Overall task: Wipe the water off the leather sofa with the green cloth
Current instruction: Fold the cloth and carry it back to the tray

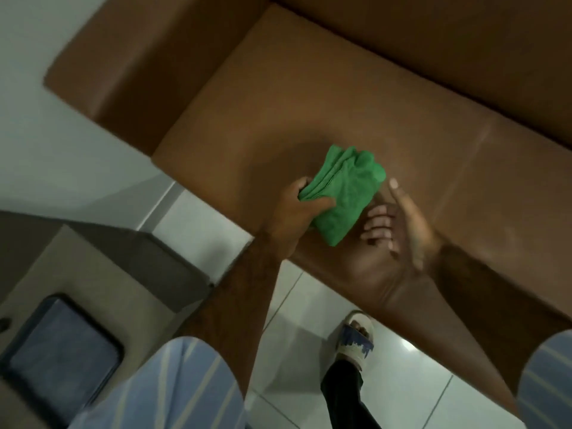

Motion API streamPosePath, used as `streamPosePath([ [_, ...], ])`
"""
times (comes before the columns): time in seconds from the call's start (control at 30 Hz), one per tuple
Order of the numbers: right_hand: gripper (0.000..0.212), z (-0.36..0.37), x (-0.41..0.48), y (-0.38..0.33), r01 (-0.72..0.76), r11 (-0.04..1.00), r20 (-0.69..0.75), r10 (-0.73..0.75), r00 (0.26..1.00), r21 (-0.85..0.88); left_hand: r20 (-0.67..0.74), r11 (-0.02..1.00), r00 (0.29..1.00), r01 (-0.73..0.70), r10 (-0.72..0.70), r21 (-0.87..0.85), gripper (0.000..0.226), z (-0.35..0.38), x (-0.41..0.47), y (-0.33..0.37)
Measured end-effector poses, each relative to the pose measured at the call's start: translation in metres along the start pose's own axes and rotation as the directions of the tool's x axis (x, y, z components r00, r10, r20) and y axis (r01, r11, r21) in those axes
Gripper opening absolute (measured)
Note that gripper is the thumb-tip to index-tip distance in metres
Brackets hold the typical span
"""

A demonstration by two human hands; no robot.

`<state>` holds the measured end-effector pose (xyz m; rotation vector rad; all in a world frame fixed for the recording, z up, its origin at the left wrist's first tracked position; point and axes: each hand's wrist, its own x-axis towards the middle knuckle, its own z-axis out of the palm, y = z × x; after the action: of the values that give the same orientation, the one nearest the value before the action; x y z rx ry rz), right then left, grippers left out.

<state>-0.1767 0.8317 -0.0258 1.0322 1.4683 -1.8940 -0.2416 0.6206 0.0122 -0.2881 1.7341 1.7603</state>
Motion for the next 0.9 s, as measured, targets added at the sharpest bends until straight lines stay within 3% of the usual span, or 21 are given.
streamPosePath([
  [0.1,0.105,0.061,-0.01,0.021,-0.039,0.954,0.184,-0.017,0.983,0.297,0.075,0.977,0.996,0.062,-0.047,-0.203,0.036,-0.063,-0.043,-0.011],
  [0.2,0.092,0.127,-0.023,0.028,-0.078,0.903,0.346,-0.081,0.935,0.422,0.085,0.951,0.988,0.15,-0.132,-0.271,0.036,-0.135,-0.087,-0.028],
  [0.37,0.053,0.247,-0.034,0.046,-0.114,0.977,0.442,0.022,0.897,0.182,-0.158,0.951,0.974,0.114,-0.164,-0.287,0.028,-0.267,-0.17,-0.071],
  [0.47,0.035,0.322,-0.041,0.066,-0.094,0.995,0.523,0.097,0.847,-0.033,-0.326,0.941,0.934,0.029,-0.145,-0.336,0.045,-0.338,-0.226,-0.101],
  [0.53,0.036,0.373,-0.046,0.085,-0.049,0.979,0.546,0.152,0.824,-0.199,-0.49,0.922,0.86,-0.062,-0.145,-0.382,0.054,-0.38,-0.263,-0.122],
  [0.63,0.02,0.448,-0.051,0.121,-0.005,0.936,0.52,0.2,0.83,-0.352,-0.728,0.94,0.658,-0.092,-0.191,-0.33,0.053,-0.431,-0.307,-0.161],
  [0.7,0.011,0.492,-0.053,0.147,0.01,0.906,0.454,0.203,0.868,-0.424,-0.798,0.954,0.561,-0.05,-0.218,-0.296,0.038,-0.457,-0.325,-0.191],
  [0.77,0.014,0.527,-0.055,0.174,0.065,0.835,0.388,0.184,0.903,-0.546,-0.832,0.964,0.509,-0.016,-0.22,-0.265,0.021,-0.477,-0.338,-0.217],
  [0.9,0.032,0.566,-0.05,0.218,0.193,0.642,0.29,0.048,0.956,-0.742,-0.915,0.976,0.378,0.21,-0.14,-0.063,0.03,-0.503,-0.351,-0.256],
])
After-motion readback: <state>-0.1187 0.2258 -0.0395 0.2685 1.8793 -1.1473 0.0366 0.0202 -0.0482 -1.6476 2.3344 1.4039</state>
